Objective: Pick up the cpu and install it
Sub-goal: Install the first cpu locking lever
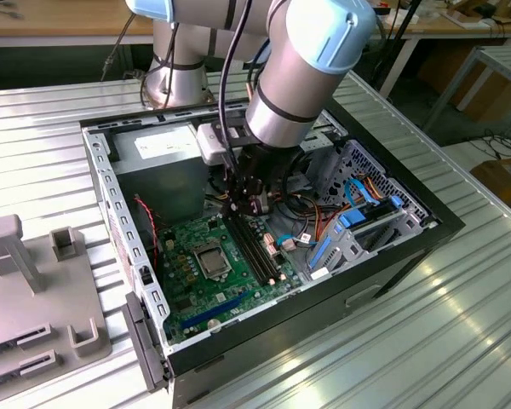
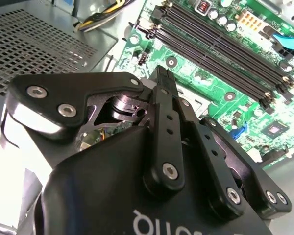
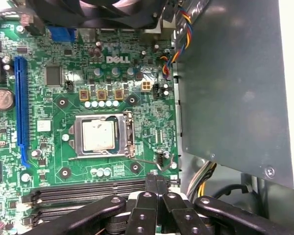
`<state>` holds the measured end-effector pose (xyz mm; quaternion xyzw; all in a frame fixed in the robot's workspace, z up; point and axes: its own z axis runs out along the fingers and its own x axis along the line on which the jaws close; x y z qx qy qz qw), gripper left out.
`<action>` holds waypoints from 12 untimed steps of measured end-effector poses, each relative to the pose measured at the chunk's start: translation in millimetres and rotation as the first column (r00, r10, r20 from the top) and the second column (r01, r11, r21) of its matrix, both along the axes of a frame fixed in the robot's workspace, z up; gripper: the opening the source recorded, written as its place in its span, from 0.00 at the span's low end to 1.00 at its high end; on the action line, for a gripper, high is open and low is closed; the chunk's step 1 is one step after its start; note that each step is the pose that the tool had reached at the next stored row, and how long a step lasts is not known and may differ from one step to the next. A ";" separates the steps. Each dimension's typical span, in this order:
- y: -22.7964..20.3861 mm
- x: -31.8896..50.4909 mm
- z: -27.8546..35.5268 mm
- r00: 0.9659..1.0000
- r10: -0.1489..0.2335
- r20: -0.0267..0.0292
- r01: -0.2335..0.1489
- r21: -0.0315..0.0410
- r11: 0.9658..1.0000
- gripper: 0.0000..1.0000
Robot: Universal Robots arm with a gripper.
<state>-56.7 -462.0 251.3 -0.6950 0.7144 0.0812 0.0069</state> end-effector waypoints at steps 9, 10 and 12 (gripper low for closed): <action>0.3 -1.4 0.0 1.000 -0.004 0.017 0.003 0.066 0.998 0.11; 0.4 -1.9 0.0 1.000 -0.004 0.017 0.003 0.071 0.997 0.11; 0.8 -2.9 0.0 1.000 -0.005 0.019 0.004 0.079 0.997 0.11</action>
